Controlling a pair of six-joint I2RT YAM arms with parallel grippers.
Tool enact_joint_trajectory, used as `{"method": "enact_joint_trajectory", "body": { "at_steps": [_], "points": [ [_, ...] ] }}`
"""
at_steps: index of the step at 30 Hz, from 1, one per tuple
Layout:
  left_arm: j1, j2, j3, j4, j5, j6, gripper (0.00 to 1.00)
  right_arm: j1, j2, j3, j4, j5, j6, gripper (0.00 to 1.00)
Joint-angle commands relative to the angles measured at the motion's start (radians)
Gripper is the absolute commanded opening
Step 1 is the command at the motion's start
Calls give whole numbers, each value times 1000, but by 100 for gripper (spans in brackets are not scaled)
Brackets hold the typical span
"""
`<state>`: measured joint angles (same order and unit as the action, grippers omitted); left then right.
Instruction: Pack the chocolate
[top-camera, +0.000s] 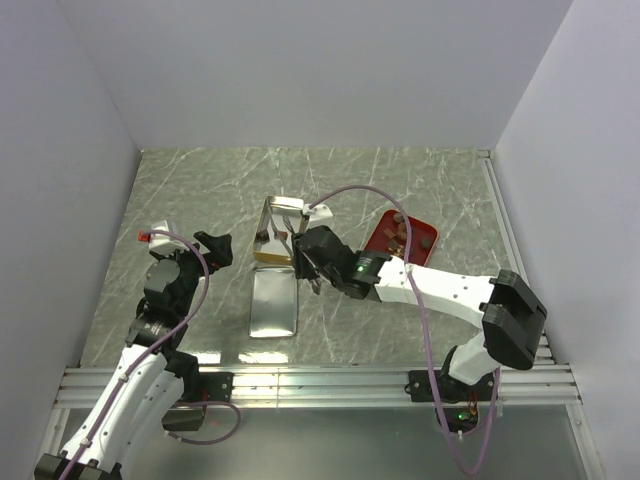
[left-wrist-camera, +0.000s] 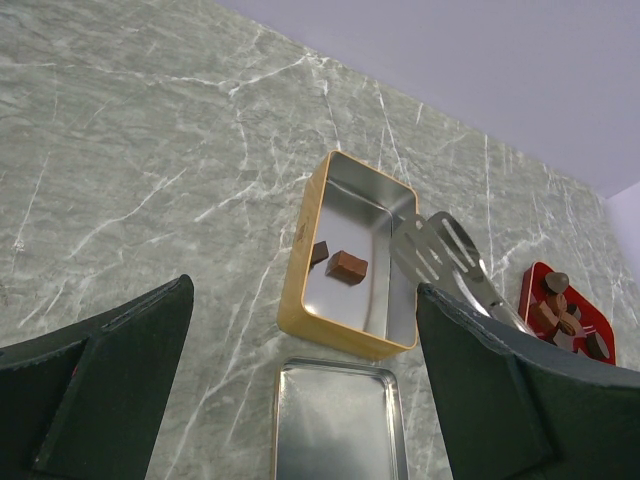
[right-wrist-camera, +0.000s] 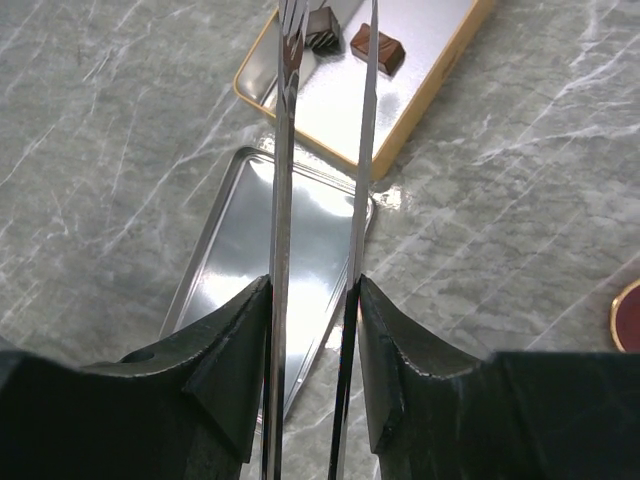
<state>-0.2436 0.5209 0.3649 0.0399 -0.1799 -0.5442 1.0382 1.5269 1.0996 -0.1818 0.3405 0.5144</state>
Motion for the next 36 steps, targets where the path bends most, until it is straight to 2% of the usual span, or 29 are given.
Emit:
{"method": "enact_joint_trajectory", "body": {
  "at_steps": [1, 11, 18, 24, 28, 36],
  "points": [
    [-2, 1, 14, 23, 10, -7, 99, 6, -76, 8, 7, 52, -1, 45],
    [-2, -2, 12, 18, 8, -5, 99, 6, -244, -90, -134, 161, 64, 44],
    [-2, -4, 12, 20, 10, -5, 100, 6, -361, -147, -431, 271, 203, 44],
    [-2, -5, 12, 21, 11, -7, 99, -1, -507, -214, -600, 325, 334, 44],
    [-2, -4, 12, 21, 13, -7, 99, -32, -577, -259, -637, 327, 375, 45],
    [-2, -7, 11, 21, 13, -8, 99, -144, -637, -334, -627, 304, 352, 45]
  ]
}}
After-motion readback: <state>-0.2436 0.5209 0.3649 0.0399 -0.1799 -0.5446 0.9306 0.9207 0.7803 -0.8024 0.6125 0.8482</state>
